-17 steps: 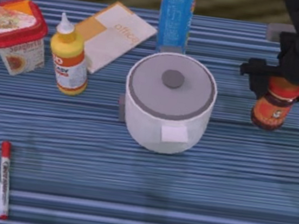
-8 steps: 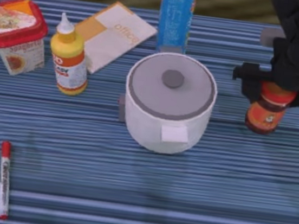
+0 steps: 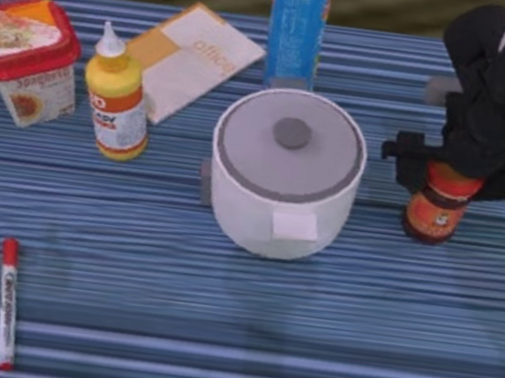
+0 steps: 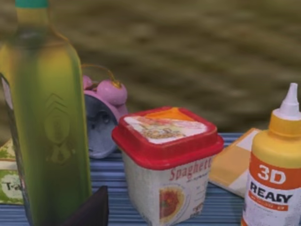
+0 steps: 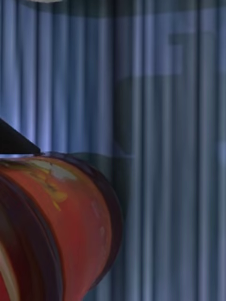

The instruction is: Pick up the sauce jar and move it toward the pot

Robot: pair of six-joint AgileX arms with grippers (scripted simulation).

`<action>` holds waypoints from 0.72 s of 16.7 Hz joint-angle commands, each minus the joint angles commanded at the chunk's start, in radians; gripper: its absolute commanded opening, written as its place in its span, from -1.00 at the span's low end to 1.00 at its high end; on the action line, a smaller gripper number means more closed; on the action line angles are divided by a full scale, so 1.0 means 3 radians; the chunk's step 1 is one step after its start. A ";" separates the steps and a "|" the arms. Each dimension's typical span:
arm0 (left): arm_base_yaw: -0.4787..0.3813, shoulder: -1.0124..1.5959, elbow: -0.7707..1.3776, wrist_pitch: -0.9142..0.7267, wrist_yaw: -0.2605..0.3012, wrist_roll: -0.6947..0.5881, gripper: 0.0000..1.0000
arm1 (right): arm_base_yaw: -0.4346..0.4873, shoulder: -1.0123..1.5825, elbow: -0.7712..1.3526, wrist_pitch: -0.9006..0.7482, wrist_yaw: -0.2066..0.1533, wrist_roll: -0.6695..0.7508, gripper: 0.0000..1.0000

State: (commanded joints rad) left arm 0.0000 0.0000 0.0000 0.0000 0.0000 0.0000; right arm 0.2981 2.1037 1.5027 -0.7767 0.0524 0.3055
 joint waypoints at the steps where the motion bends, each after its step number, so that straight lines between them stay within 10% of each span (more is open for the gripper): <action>1: 0.0000 0.0000 0.0000 0.0000 0.0000 0.0000 1.00 | 0.0000 0.0000 0.0000 0.0000 0.0000 0.0000 -1.00; 12: 0.0000 0.0000 0.0000 0.0000 0.0000 0.0000 1.00 | 0.0000 0.0000 0.0000 0.0000 0.0000 0.0000 0.66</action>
State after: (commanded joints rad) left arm 0.0000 0.0000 0.0000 0.0000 0.0000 0.0000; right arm 0.2981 2.1037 1.5027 -0.7767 0.0524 0.3055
